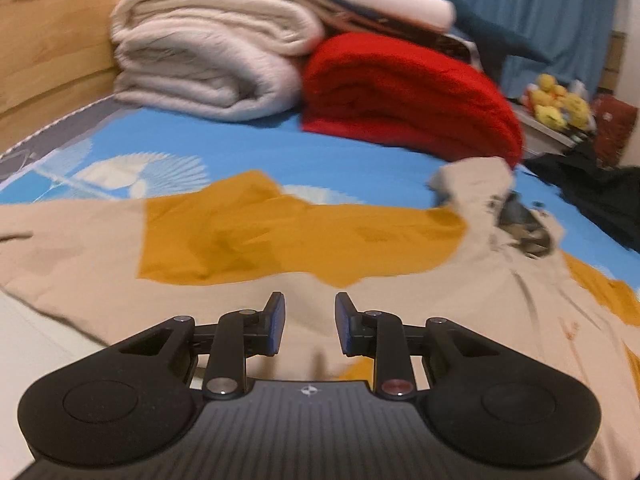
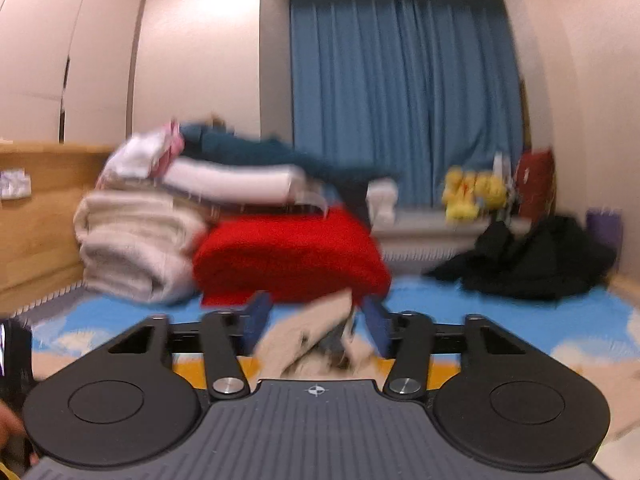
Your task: Fold large clothes
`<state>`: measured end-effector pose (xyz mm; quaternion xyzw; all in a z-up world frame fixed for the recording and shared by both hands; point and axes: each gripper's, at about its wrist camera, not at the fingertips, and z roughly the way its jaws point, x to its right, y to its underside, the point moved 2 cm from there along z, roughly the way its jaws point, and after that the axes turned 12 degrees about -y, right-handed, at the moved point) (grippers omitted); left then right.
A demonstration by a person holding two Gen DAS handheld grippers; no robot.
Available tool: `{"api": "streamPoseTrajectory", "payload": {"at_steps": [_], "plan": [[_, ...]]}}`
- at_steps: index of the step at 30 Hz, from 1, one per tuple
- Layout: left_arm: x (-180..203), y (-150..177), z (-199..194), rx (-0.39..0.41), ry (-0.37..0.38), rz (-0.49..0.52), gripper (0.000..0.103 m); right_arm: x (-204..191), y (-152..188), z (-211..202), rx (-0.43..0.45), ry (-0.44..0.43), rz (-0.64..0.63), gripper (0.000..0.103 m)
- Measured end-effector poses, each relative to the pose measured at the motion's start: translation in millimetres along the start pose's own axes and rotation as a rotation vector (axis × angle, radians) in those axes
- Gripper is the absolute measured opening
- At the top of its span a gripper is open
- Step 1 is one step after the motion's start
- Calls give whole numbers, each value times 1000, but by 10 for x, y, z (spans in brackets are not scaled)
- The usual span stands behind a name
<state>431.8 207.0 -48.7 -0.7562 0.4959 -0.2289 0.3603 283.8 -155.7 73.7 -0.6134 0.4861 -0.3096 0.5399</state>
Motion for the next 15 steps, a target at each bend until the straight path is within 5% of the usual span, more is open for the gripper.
{"api": "streamPoseTrajectory", "payload": {"at_steps": [1, 3, 10, 15], "plan": [[-113, -17, 62, -7, -19, -26, 30, 1, 120, 90, -57, -10, 18, 24], [-340, -34, 162, -23, -52, -75, 30, -8, 275, 218, -129, -24, 32, 20], [-1412, -102, 543, -52, -263, -288, 31, -48, 359, 404, -152, -88, 9, 22], [-2125, -75, 711, -76, -342, -426, 36, -11, 278, 406, -122, -88, -21, 26]]}}
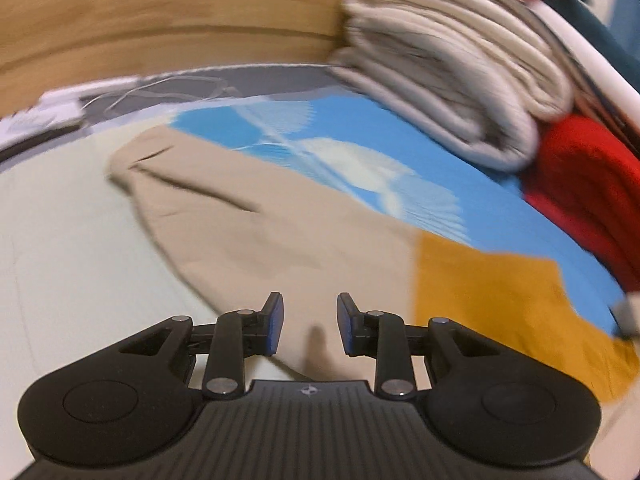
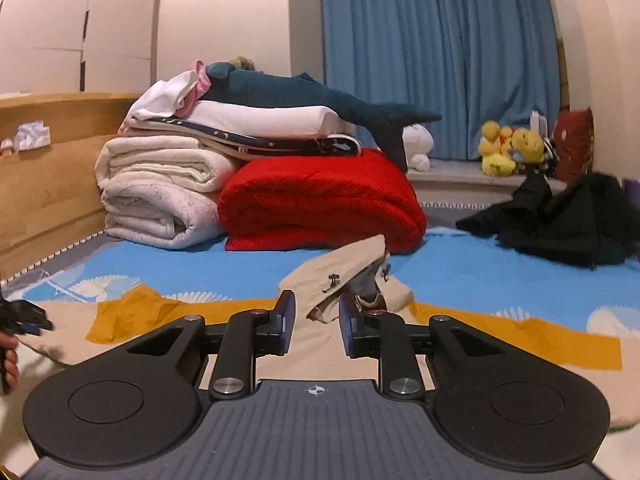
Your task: Fold large clothes
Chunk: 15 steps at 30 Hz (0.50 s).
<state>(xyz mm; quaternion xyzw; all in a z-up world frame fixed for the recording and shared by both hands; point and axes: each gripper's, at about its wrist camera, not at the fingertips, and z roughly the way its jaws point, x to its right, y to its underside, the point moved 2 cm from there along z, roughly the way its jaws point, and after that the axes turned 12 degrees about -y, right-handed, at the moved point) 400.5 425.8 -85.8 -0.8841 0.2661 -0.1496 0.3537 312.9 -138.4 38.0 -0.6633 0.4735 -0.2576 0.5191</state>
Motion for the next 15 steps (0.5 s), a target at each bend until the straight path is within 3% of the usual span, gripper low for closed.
{"api": "streamPoseTrajectory", "payload": {"at_steps": [5, 9, 13, 15], "plan": [[-458, -234, 282, -4, -42, -141, 48, 38, 26, 67, -31, 1, 35, 30], [-778, -354, 520, -32, -72, -290, 48, 68, 93, 173, -77, 14, 57, 30], [-986, -383, 657, -48, -92, -366, 48, 63, 155, 264, -121, 13, 76, 30], [-1050, -407, 687, -34, -82, -386, 48, 55, 171, 305, -137, 7, 82, 22]]}}
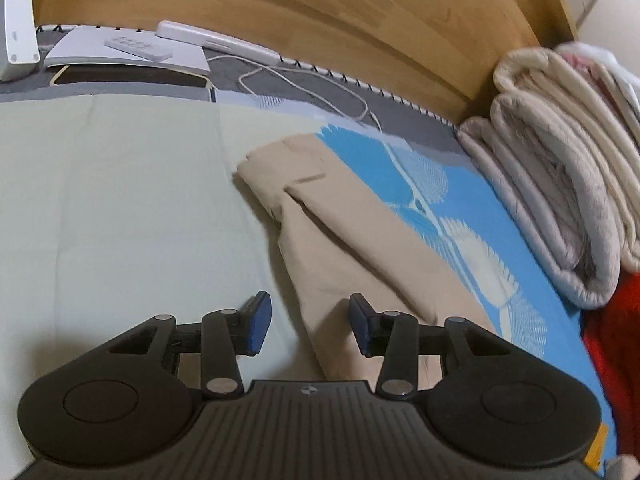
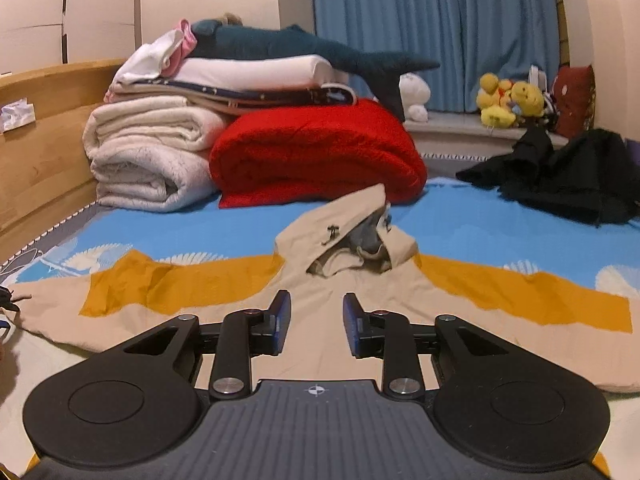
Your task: Fold large clothes
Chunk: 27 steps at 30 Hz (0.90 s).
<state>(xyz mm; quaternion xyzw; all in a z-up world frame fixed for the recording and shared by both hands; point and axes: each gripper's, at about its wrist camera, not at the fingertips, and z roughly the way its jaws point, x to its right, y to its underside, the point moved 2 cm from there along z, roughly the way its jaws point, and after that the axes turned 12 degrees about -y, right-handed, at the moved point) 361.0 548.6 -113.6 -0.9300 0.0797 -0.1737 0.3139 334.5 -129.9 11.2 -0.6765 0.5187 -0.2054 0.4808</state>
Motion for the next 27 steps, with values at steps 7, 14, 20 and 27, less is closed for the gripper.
{"api": "streamPoseTrajectory", "payload": {"at_steps": [7, 14, 20, 27], "plan": [[54, -78, 91, 21, 9, 14, 33, -67, 80, 123, -72, -45, 1, 2], [355, -153, -380, 102, 24, 66, 0, -39, 93, 136, -122, -38, 19, 2], [864, -103, -1551, 167, 123, 134, 0, 119, 29, 79, -145, -17, 104, 2], [1233, 726, -2861, 277, 341, 346, 0, 227, -98, -153, -98, -28, 166, 0]]}}
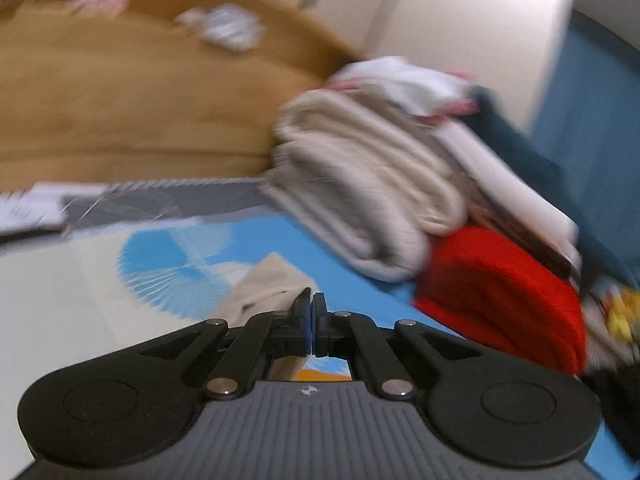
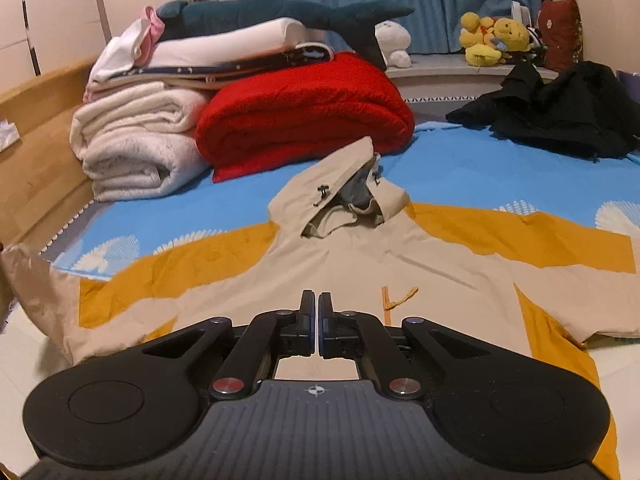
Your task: Fold large clothes
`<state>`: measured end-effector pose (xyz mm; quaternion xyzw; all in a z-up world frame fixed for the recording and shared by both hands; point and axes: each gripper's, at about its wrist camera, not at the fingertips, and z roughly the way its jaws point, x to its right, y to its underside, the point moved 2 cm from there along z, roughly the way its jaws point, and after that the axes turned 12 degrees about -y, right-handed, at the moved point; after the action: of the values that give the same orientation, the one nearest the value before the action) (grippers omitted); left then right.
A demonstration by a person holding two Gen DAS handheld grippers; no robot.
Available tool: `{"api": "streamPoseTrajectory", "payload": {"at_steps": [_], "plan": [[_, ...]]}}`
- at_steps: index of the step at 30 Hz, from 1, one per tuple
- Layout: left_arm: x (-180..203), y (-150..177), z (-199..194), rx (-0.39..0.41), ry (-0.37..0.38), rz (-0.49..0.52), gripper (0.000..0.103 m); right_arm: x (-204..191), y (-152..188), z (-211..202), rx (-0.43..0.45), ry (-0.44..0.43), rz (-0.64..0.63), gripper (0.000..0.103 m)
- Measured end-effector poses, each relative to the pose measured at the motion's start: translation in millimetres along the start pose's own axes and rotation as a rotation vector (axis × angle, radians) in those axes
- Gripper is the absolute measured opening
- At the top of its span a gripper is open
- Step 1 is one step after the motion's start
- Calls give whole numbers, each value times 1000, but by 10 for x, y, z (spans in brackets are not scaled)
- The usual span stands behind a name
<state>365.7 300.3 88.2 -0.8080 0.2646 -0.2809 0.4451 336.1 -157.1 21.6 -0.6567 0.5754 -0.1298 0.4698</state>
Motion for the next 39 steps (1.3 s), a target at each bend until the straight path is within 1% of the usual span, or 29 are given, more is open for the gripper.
{"api": "streamPoseTrajectory", "payload": {"at_steps": [1, 2, 4, 6, 9, 11, 12, 14, 15, 16, 17, 18, 19, 20, 21, 23, 25, 26, 27, 29, 30, 31, 33, 34, 36, 37, 38, 39], "plan": [[140, 119, -98, 25, 29, 53, 0, 9, -3, -35, 4, 2, -3, 0], [244, 232, -135, 29, 50, 84, 0, 28, -3, -63, 8, 7, -4, 0], [508, 472, -138, -14, 107, 116, 0, 101, 2, -122, 13, 27, 4, 0], [818, 658, -149, -50, 147, 153, 0, 203, 36, -173, 11, 42, 26, 0], [1305, 888, -341, -39, 259, 221, 0, 341, 117, -211, -6, 72, 55, 0], [1625, 1098, -509, -47, 361, 288, 0, 411, 160, -205, -18, 83, 77, 0], [1774, 1236, -581, -82, 430, 329, 0, 435, 175, -195, -21, 87, 87, 0], [2041, 1552, -677, -219, 570, 413, 1, 468, 185, -159, -27, 95, 98, 0], [2144, 1700, -717, -289, 632, 452, 10, 474, 187, -137, -28, 99, 102, 1], [2232, 1836, -753, -348, 682, 495, 16, 480, 188, -111, -29, 101, 109, 2], [2289, 1935, -775, -390, 715, 539, 33, 482, 184, -78, -28, 100, 117, 2], [2299, 1988, -770, -401, 721, 571, 43, 476, 187, -50, -28, 98, 122, 2], [2289, 1994, -752, -386, 702, 585, 44, 472, 191, -14, -30, 100, 126, 2], [2251, 1969, -693, -382, 673, 578, 44, 471, 197, 23, -36, 100, 130, 2], [2204, 1911, -580, -401, 639, 544, 44, 471, 204, 67, -42, 96, 134, 2], [2051, 1768, -299, -460, 574, 417, 43, 462, 224, 130, -52, 86, 137, 2], [1906, 1658, -44, -498, 507, 316, 42, 440, 262, 196, -64, 73, 128, 2], [1889, 1582, 69, -505, 487, 284, 40, 429, 283, 231, -72, 66, 119, 2], [1843, 1561, 145, -527, 484, 252, 40, 415, 299, 260, -82, 60, 112, 2], [1823, 1551, 287, -595, 495, 193, 40, 390, 342, 330, -98, 46, 101, 2], [1830, 1586, 329, -633, 484, 186, 40, 380, 355, 354, -105, 42, 98, 2], [1855, 1628, 371, -672, 452, 199, 40, 355, 370, 388, -113, 35, 91, 2], [1858, 1745, 476, -735, 366, 238, 40, 303, 379, 439, -121, 15, 80, 2], [1856, 1811, 507, -762, 340, 257, 40, 282, 378, 454, -122, 6, 76, 2], [1874, 1931, 580, -809, 318, 283, 40, 225, 363, 489, -119, -18, 61, 2], [1884, 1966, 609, -822, 318, 285, 40, 189, 359, 508, -120, -32, 49, 2], [1903, 1992, 628, -830, 322, 286, 37, 157, 360, 519, -123, -47, 36, 2], [1904, 2000, 629, -833, 327, 290, 24, 111, 361, 538, -127, -66, 19, 2]]}}
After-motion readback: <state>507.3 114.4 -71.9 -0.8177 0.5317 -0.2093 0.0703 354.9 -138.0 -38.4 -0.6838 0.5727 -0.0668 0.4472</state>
